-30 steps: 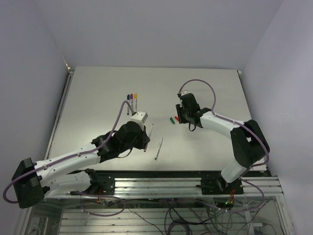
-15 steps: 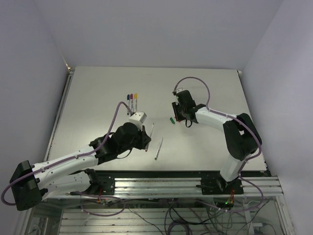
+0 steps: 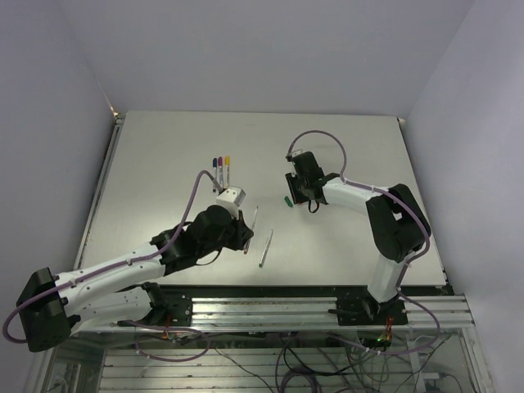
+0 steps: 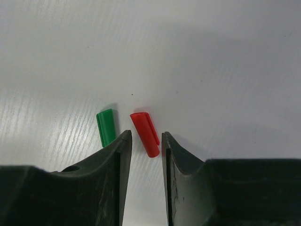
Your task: Insert the pens into the pen caps
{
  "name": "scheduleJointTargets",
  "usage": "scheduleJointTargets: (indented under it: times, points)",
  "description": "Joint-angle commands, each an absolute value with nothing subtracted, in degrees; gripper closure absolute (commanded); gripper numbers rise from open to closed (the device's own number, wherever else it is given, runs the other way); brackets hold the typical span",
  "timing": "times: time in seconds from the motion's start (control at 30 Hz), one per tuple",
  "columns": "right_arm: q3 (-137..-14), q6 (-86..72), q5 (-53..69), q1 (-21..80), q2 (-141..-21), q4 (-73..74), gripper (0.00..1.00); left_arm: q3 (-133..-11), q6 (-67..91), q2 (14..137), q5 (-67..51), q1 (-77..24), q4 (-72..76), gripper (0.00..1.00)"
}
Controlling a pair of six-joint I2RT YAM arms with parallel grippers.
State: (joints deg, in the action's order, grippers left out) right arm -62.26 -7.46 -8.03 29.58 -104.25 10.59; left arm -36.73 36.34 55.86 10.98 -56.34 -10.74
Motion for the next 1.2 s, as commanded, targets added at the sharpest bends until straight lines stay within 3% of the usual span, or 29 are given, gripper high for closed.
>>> scheduleJointTargets:
  times: [0.0, 0.5, 0.63, 0.83, 1.17]
  points:
    - [-64.06, -6.92, -7.0, 29.4, -105.9, 10.17, 0.69, -36.55, 36.74, 56.52, 9.67, -55.82, -8.4, 0.93]
    - [-63.63, -8.3, -7.56, 29.42, -108.74, 10.16, 0.73, -36.17, 36.39, 57.33, 8.99, -55.31, -7.74, 0.93]
    - [-63.57, -9.06, -7.35, 29.43, -109.57, 10.42, 0.79, -35.84, 36.56, 56.69, 9.21, -55.04, -8.0, 0.93]
    - [-63.88, -11.31, -8.14, 29.41, -111.15, 12.26, 1.0, -35.6, 36.65, 56.34, 9.0, -54.8, -8.19, 0.93]
    - [-64.81, -14.2, -8.14, 29.42, -107.03, 12.37, 1.0, -35.73, 35.68, 56.83, 8.83, -54.6, -7.76, 0.93]
